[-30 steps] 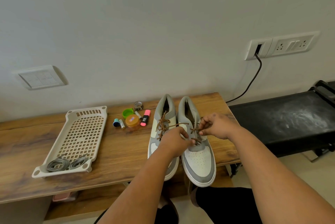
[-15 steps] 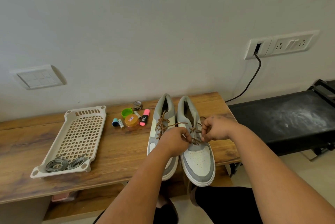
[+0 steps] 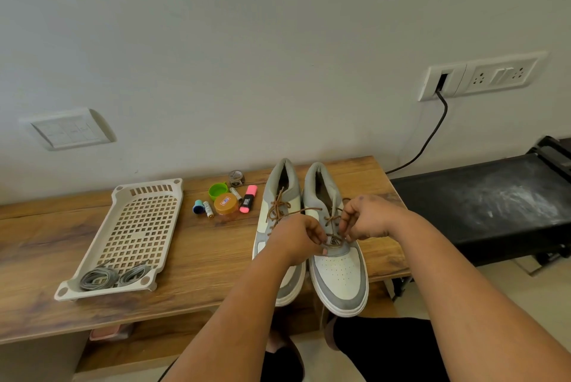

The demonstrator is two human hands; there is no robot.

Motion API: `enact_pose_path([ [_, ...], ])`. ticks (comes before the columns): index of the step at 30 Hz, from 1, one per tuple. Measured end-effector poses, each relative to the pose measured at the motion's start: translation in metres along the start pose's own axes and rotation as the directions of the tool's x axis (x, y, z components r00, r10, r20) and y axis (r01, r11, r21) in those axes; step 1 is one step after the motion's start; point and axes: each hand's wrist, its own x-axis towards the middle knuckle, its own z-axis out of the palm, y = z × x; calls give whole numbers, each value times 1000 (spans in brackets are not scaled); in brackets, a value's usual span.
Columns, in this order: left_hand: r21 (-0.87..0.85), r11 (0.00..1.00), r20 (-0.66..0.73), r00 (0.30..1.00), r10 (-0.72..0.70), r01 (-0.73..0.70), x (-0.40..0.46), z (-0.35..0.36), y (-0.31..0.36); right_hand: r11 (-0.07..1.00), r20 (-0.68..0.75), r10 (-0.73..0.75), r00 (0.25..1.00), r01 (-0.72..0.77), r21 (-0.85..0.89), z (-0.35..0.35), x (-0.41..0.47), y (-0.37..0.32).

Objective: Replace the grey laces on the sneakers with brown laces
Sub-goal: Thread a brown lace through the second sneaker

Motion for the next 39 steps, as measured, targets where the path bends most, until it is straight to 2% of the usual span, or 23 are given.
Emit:
enact_pose_path([
  [9, -41, 997, -57, 996, 68, -70, 1, 1, -5, 995, 2, 31, 1000, -31, 93, 1, 2, 6],
  [16, -23, 994, -19, 995, 103, -103, 0, -2, -6, 993, -18, 19, 1000, -17, 117, 1, 2, 8],
  [21, 2, 994, 60, 992, 111, -112, -1, -7, -5, 993, -28, 35, 999, -32, 114, 1, 2, 7],
  [26, 17, 996, 79, 993, 83, -85, 1, -9, -6, 998, -130, -52, 990, 54, 10, -2, -2, 0],
  [29, 1, 997, 66, 995, 73, -73, 2, -9, -5, 994, -131, -101, 986, 104, 16, -3, -5, -6],
  [34, -67, 997, -22, 999, 48, -49, 7, -2, -9, 997, -101, -69, 993, 64, -52, 2, -3, -6],
  [39, -19, 997, -239, 969, 69, -76, 15, 17, -11, 997, -168, -54, 984, 44, -64, 0, -3, -3],
])
